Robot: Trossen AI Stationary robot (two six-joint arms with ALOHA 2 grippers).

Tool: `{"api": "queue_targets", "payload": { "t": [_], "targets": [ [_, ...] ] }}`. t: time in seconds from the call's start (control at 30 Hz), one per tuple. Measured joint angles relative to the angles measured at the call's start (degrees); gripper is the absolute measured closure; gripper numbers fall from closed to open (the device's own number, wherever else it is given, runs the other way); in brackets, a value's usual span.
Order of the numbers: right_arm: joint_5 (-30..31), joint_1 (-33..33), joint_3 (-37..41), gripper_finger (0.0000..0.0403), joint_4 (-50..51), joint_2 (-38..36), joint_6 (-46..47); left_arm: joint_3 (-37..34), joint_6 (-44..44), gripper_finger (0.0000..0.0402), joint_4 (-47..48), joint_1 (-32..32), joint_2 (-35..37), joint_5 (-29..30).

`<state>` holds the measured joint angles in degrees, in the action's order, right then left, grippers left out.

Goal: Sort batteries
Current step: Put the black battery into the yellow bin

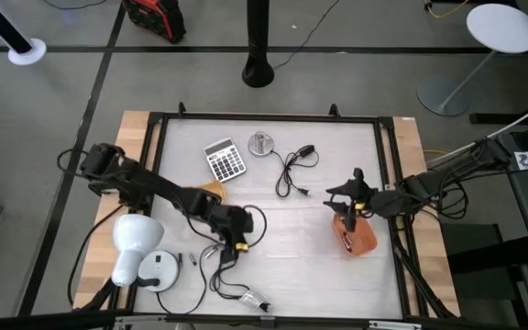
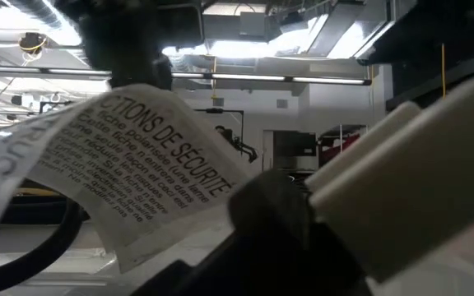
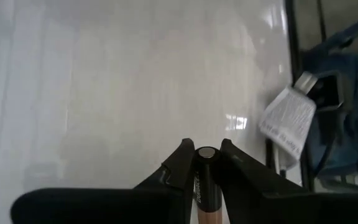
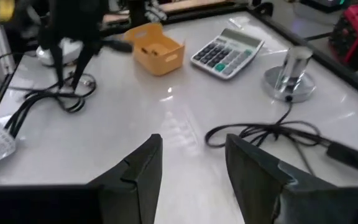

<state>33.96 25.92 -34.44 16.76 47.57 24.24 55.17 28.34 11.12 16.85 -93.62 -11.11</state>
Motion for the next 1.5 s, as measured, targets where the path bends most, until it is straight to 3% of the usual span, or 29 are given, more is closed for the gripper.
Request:
{"api": "queue_targets", "payload": {
  "t": [0.2,0.33,0.6,0.83,1.0,1.23,1.33,1.5],
  "targets": [
    [0.2,4.1,2.9,0.0233,-0.5,0.0,3.4,0.1,-3.0,0.0346,1.4,-5.4,7.0,-0.1],
    [4.3,8.1,4.7,0.0233,-0.6,0.0,6.0,0.1,-5.2,0.0345,7.8,-9.8,12.8,0.5],
    [16.4,18.0,9.0,0.0233,-0.1,-1.0,9.6,0.1,-5.8,0.0345,27.1,-17.5,20.1,12.4],
    [17.8,18.9,9.5,0.0233,-3.4,-2.3,10.0,-0.7,-5.6,0.0345,30.4,-21.9,20.5,15.0],
    [8.6,14.9,9.5,0.0233,-11.5,-2.1,1.8,-3.4,-4.9,0.0345,30.2,-22.6,20.5,15.0],
    [-19.0,2.0,9.5,0.0233,-26.5,-0.3,-19.0,-5.9,-4.1,0.0345,30.1,-22.6,20.4,15.0],
    [-28.7,-5.0,9.5,0.0233,-26.8,-0.4,-23.0,-6.0,-4.8,0.0345,30.3,-22.6,20.4,15.0],
    [-37.3,-15.9,9.5,0.0233,-20.8,-3.4,-23.4,-6.0,-5.6,0.0345,30.2,-22.6,20.4,15.0]
  ]
}}
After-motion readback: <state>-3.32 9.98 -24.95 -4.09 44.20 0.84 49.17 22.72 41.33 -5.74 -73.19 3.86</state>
